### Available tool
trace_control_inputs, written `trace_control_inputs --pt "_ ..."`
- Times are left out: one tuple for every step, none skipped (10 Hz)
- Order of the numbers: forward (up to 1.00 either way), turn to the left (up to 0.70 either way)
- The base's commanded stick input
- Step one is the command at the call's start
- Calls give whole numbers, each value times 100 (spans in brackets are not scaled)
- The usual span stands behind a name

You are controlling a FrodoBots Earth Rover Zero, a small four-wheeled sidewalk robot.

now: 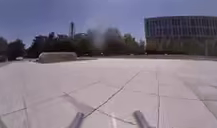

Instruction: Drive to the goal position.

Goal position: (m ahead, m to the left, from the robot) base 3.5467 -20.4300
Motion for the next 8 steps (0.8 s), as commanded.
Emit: trace_control_inputs --pt "100 0" --pt "100 0" --pt "100 0" --pt "100 0" --pt "100 0" --pt "100 0" --pt "100 0" --pt "100 0"
